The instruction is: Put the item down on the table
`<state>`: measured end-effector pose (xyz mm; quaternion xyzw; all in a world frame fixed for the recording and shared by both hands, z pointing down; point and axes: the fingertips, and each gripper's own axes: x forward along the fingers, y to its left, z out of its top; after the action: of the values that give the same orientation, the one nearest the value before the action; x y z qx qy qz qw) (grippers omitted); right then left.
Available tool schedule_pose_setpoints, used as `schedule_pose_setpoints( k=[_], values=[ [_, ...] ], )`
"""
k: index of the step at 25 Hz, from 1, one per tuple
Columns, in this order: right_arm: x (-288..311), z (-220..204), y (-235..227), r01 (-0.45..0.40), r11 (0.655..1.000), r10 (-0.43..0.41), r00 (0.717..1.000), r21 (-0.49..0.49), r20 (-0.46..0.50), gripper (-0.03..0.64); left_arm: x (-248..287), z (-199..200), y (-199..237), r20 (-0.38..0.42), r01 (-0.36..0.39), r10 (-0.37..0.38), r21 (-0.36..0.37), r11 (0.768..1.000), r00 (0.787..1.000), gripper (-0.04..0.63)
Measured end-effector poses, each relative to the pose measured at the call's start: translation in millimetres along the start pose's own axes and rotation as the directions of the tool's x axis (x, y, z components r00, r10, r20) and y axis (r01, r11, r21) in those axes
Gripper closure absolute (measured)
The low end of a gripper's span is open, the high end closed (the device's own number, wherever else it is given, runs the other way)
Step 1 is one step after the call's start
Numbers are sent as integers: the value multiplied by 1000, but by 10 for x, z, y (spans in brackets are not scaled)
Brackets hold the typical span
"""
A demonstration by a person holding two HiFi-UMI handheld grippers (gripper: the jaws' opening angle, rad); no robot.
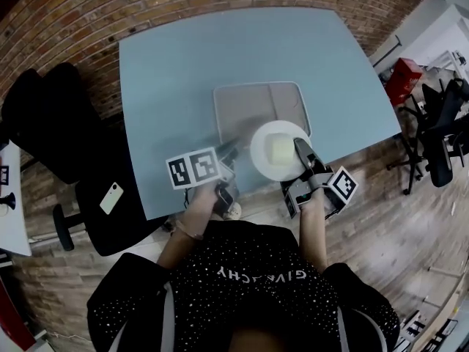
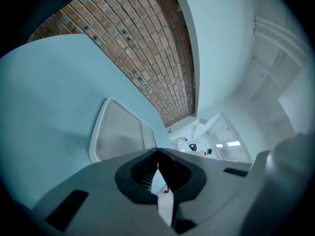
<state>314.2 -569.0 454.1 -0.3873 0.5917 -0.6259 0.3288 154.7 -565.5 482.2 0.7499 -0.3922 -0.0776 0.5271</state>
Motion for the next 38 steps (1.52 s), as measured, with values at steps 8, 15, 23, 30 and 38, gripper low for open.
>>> schedule_pose_setpoints(
  k=[8, 15, 23, 30, 38],
  values=[
    [494, 14, -122, 27, 995, -34, 997, -91, -73, 574, -105, 132, 218, 44, -57, 57, -18, 998, 997, 584],
    [1146, 59, -410, 109, 982, -127, 986, -156, -106, 574, -68, 199, 422, 57, -85, 89, -74, 994, 994, 584],
    [1845, -50, -766, 180, 956, -219, 963, -231, -158, 574, 24, 383, 743, 58, -112, 122, -151, 982, 991, 584],
    [2007, -75, -975, 229, 928, -287, 942, -294, -172, 574, 109, 464, 868, 67, -99, 114, -195, 976, 991, 584],
    [1998, -1, -980, 258, 480, -561, 825, -838, -68, 219, 225, 416, 884, 33, -109, 117, -194, 975, 993, 584]
  ],
)
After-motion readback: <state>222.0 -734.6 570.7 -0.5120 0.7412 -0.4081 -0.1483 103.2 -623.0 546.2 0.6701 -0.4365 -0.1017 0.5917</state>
